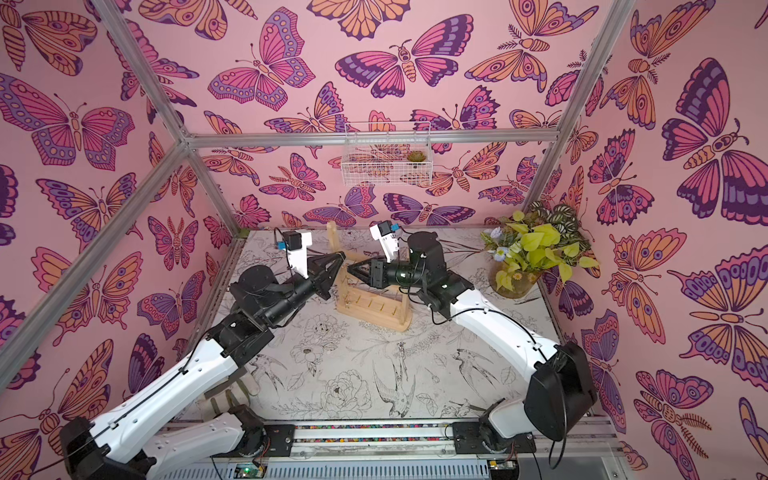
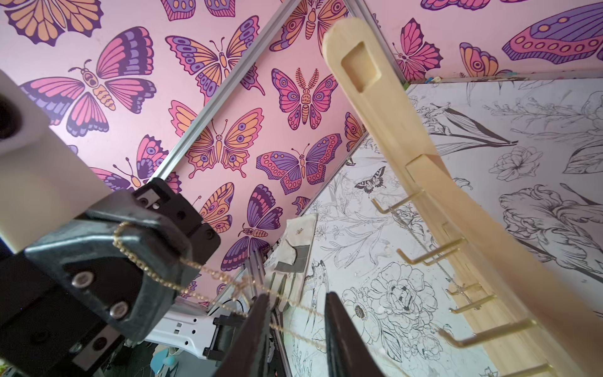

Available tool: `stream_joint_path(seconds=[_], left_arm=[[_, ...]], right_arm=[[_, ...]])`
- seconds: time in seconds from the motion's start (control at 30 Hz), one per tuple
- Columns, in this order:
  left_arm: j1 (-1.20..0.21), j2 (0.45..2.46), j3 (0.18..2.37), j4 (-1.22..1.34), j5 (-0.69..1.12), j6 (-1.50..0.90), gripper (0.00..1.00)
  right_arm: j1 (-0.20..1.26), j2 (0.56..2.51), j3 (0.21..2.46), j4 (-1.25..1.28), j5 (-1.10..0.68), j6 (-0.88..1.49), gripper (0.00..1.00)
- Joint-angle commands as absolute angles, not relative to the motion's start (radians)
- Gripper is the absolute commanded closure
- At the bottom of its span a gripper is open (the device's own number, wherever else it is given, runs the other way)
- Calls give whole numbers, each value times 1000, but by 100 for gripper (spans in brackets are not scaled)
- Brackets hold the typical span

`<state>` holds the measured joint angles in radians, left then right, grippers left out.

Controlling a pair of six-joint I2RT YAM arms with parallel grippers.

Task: Hang the necklace on the jewelry display stand
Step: Hang the necklace on the stand.

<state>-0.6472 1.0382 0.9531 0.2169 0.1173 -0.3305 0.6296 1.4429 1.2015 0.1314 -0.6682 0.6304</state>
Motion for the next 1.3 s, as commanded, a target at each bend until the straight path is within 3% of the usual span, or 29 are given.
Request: stream_joint_path(seconds=[0.0, 0.8, 1.27], left_arm=[[-641, 1017, 968, 245, 141, -343, 100], [-645, 982, 965, 247, 161, -359, 100], [-647, 969, 965, 248, 167, -366, 100]], right_arm=[[643, 1443, 1203, 172, -692, 636, 68], [668, 1495, 1203, 238, -707, 684, 64], [681, 1507, 1197, 276, -687, 711, 75]])
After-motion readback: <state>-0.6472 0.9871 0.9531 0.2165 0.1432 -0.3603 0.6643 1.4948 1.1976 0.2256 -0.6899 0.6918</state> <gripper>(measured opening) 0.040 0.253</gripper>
